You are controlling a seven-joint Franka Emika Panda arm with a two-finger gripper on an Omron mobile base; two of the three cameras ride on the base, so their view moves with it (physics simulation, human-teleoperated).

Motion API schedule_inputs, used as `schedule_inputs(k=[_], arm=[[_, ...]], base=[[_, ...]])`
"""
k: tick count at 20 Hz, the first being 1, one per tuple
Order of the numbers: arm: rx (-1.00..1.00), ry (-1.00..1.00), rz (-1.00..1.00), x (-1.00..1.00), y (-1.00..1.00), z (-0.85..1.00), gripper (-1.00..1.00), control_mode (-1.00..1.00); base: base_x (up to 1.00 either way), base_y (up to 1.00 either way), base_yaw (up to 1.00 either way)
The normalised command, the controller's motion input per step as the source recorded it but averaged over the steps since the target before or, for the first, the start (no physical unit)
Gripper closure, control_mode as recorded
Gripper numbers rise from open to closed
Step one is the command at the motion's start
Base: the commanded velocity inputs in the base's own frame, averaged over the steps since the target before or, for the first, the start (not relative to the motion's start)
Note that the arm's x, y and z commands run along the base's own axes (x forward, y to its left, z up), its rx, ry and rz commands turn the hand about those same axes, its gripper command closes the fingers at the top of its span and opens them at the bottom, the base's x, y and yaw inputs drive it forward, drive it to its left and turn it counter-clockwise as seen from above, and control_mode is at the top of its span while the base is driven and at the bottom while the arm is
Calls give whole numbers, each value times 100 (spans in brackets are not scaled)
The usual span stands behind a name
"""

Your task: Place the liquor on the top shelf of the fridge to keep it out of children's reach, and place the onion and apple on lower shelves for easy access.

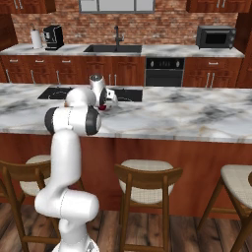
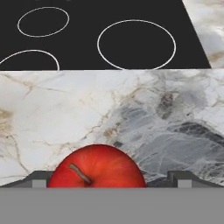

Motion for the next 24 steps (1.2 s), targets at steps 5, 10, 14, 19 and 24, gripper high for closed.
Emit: schedule_inputs(k=[5,10,14,19,24], arm=[[0,4,0,13,0,-13,-100,-100],[-5,15,-1,0,0,-28,100,-100],[-7,20,-2,0,0,-39,100,-100],[-5,15,-2,0,0,-37,100,-100],[-3,6,-1,-12,-10,-49,100,-100]], base=[[0,0,0],[0,0,0],[0,0,0],[0,0,0],[0,0,0]])
